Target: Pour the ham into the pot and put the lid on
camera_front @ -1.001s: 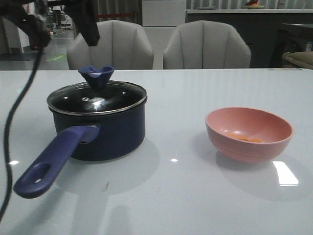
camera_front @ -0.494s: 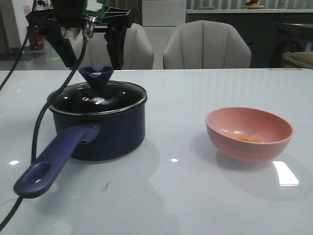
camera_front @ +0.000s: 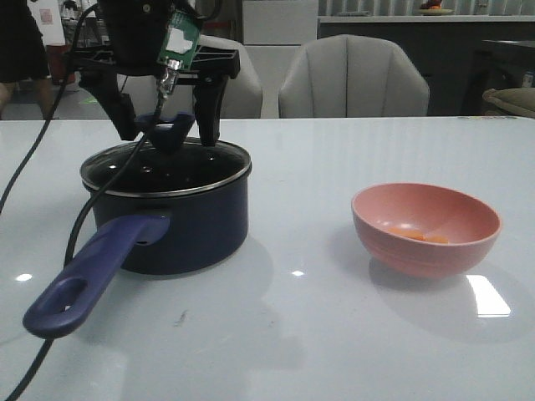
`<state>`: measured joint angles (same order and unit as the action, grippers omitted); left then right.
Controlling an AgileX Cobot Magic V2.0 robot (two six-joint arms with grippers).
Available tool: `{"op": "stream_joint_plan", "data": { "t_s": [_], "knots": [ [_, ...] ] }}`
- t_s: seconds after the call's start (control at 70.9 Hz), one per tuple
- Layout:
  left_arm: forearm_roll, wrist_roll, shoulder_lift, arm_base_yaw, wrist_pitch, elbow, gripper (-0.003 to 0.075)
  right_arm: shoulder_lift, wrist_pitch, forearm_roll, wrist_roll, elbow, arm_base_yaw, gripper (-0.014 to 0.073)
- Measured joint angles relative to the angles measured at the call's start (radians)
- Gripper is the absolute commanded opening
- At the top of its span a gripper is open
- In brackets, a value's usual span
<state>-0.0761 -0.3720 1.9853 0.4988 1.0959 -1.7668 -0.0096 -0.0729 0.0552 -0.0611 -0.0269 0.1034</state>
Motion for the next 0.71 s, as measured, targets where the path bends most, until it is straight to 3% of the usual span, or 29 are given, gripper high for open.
{"op": "stream_joint_plan", "data": {
  "t_s": [0.099, 0.212, 0.705],
  "knots": [
    [-0.002, -0.004, 0.008, 0.000, -0.004, -0.002, 0.0463, 0.000, 0.000, 0.000, 0.000, 0.000, 0.000, 0.0164],
    [-0.002, -0.004, 0.012, 0.000, -0.008, -0.004, 0.0424, 0.000, 0.000, 0.000, 0.000, 0.000, 0.000, 0.0164],
    [0.002, -0.002, -0.023, -0.013, 0.070, -0.103, 0.0403, 0.000, 0.000, 0.000, 0.000, 0.000, 0.000, 0.0164]
  ]
}}
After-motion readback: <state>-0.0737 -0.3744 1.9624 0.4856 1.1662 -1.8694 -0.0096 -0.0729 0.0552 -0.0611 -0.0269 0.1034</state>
